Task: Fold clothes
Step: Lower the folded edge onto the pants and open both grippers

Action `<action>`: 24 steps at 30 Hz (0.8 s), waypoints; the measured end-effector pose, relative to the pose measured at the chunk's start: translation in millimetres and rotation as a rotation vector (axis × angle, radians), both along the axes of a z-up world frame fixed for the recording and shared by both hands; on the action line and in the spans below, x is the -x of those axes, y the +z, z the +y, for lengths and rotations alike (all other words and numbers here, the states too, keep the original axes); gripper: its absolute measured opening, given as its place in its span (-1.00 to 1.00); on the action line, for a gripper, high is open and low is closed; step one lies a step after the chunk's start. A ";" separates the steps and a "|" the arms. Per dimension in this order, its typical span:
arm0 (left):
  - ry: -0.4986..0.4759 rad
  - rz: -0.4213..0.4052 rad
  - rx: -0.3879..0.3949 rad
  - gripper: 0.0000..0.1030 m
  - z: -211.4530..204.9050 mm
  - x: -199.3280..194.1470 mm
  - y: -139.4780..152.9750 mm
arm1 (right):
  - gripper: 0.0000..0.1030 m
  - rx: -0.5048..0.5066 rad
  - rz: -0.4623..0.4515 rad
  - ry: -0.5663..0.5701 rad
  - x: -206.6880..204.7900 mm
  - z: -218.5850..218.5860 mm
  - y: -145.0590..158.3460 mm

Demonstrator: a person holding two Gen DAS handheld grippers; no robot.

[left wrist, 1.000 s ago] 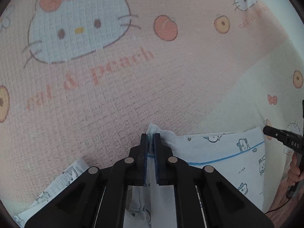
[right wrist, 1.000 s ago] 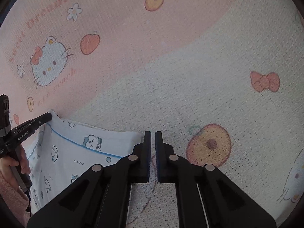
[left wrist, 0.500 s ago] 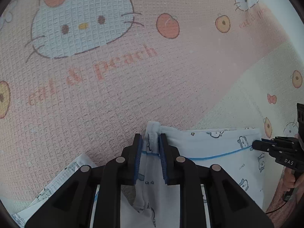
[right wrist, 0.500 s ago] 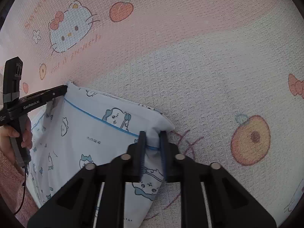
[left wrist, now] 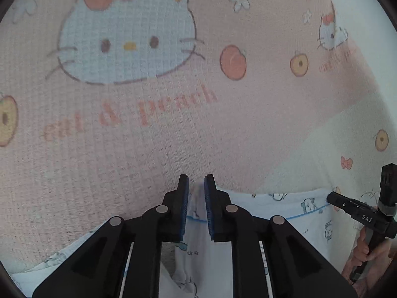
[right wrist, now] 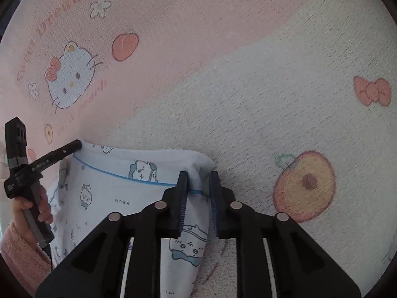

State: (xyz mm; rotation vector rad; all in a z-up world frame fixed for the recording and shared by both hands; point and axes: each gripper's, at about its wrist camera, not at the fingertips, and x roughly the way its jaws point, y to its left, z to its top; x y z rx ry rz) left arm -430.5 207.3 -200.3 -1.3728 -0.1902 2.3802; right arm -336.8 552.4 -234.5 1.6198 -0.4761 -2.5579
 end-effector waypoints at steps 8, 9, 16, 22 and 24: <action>-0.075 0.026 0.230 -0.70 -30.6 -71.2 12.0 | -0.52 0.060 0.054 0.067 -23.7 -25.5 20.8; -0.105 0.011 0.234 -0.70 -32.2 -78.0 5.2 | -0.52 0.064 0.032 0.134 -26.1 -45.6 17.5; -0.094 -0.008 0.346 -0.64 -30.8 -80.4 -28.8 | -0.52 -0.039 0.021 0.547 -23.8 -193.2 15.9; -0.003 0.022 0.202 -0.62 -60.7 -73.1 -2.3 | -0.52 -0.090 -0.024 0.542 -4.0 -225.0 -24.8; -0.112 0.056 0.163 -0.62 -47.2 -80.4 5.8 | -0.55 -0.018 -0.007 0.494 -2.3 -214.9 -27.8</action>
